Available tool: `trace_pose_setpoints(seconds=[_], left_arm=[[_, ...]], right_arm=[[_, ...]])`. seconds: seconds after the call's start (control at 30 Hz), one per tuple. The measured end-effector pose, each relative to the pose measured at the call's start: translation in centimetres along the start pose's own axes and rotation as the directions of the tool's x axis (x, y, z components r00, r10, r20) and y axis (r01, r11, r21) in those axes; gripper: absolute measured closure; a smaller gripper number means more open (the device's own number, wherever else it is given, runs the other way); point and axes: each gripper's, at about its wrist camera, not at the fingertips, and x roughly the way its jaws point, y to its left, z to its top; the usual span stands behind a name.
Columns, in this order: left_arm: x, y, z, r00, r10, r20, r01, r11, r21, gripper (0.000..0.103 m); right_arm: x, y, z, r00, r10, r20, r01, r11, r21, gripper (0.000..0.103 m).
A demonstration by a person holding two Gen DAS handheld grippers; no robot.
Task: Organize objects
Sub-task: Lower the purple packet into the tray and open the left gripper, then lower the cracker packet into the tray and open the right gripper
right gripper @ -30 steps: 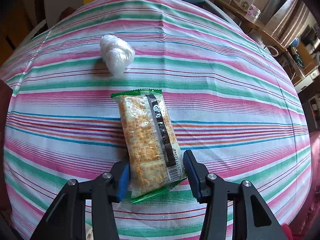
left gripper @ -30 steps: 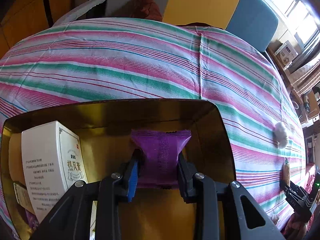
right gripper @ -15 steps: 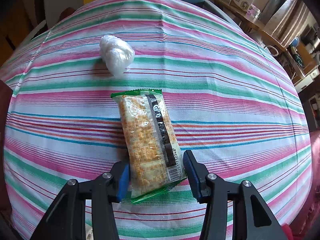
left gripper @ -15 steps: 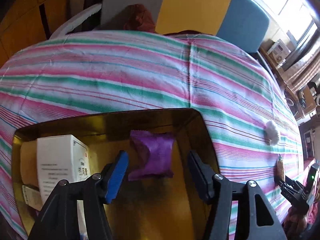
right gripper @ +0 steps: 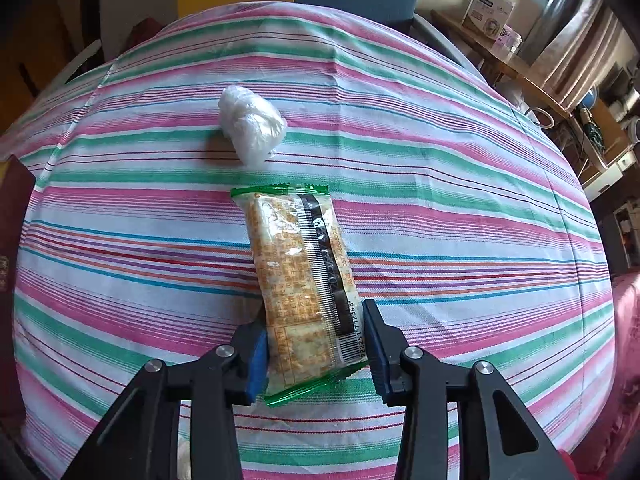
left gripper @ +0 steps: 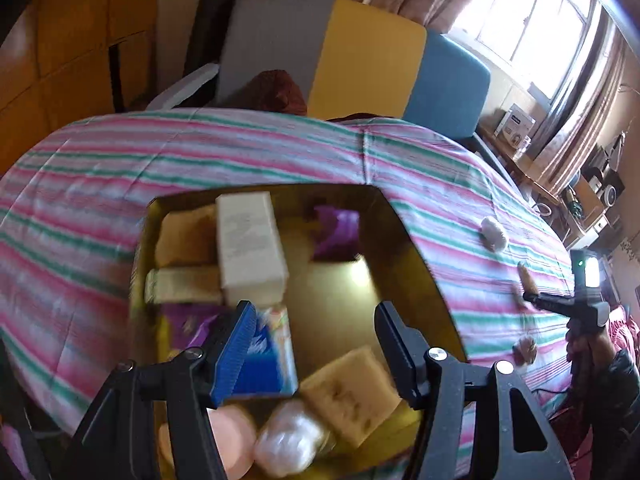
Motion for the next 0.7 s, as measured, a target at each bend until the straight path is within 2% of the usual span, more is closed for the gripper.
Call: trace_pose_setpoints(seconds=[0.1,0.2,0.37,0.47,0.57,0.7], left_arm=[[-1.0,1.6,-1.5,1.0,-0.001,-0.002,0.001,0.999,-0.034,0.042],[-2.0,2.7,-2.4,1.0,0.003,0.017,-0.003,0.998,-0.056,0.042],[-3.0,3.5,-3.1,0.999,0.007,0.048,-0.003,0.997,-0.075,0.042],[-3.5,4.0,-3.5,0.998,0.001,0.057,0.004,0.996,-0.084,0.042],[-3.6,4.5,-3.9,0.998,-0.007,0.056,0.012,0.995,-0.098,0.042],[-3.7,5.3,-4.6,0.999,-0.019,0.048,0.025,0.993,-0.12,0.042]], right_arm=[[-1.2,0.4,0.0,1.0,0.003,0.014,-0.003,1.0,0.006,0.061],[-4.3,2.4,0.0,0.998,0.024,0.066,-0.02,0.999,-0.048,0.061],[-10.5,9.2,0.5,0.974,0.159,0.159,-0.126,0.972,-0.2,0.061],[-13.4,15.8,0.1,0.949,0.263,0.173,-0.19,0.917,-0.35,0.061],[-14.7,22.5,-0.6,0.926,0.351,0.141,-0.242,0.837,-0.49,0.061],[-13.4,29.8,-1.2,0.93,0.362,0.063,-0.252,0.753,-0.607,0.061]])
